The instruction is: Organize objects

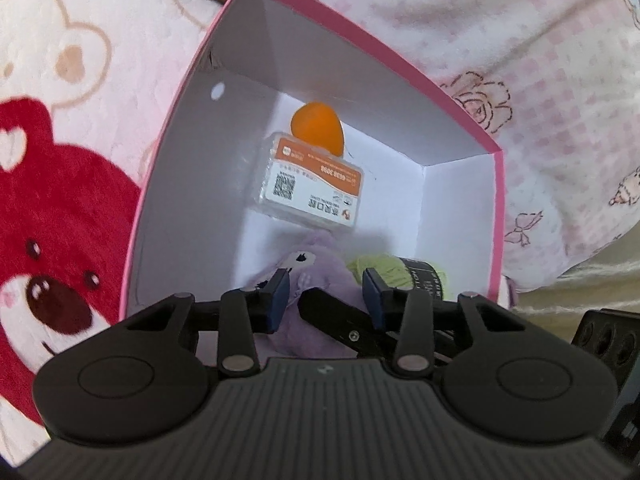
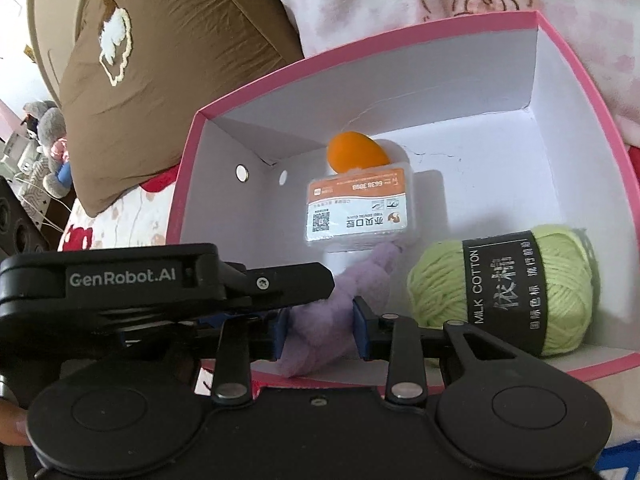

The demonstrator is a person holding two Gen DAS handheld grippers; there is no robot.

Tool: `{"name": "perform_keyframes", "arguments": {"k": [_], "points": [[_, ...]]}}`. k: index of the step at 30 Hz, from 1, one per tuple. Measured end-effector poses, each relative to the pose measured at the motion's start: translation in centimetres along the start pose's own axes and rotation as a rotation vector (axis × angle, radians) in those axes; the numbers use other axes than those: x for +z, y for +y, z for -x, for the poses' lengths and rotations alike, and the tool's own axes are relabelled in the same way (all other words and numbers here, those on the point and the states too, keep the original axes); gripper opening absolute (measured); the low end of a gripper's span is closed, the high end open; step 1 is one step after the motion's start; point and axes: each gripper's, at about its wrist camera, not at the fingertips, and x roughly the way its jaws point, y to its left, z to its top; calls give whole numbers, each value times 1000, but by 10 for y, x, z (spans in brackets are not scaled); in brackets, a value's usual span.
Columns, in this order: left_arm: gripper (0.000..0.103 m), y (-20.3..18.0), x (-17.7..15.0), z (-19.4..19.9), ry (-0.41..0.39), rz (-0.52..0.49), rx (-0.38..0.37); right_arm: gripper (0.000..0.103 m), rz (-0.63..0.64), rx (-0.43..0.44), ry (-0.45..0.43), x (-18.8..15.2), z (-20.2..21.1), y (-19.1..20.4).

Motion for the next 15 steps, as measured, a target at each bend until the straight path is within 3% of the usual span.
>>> {"name": "perform_keyframes", "arguments": {"k": [5,15], "points": [[38,-1,-2,-3,-23,-36,2,36,17,10,-45,-4,-5,-3],[38,9,-4,3,-26,-20,-19,36,72,15,-42,-8,-5,-4]]}}
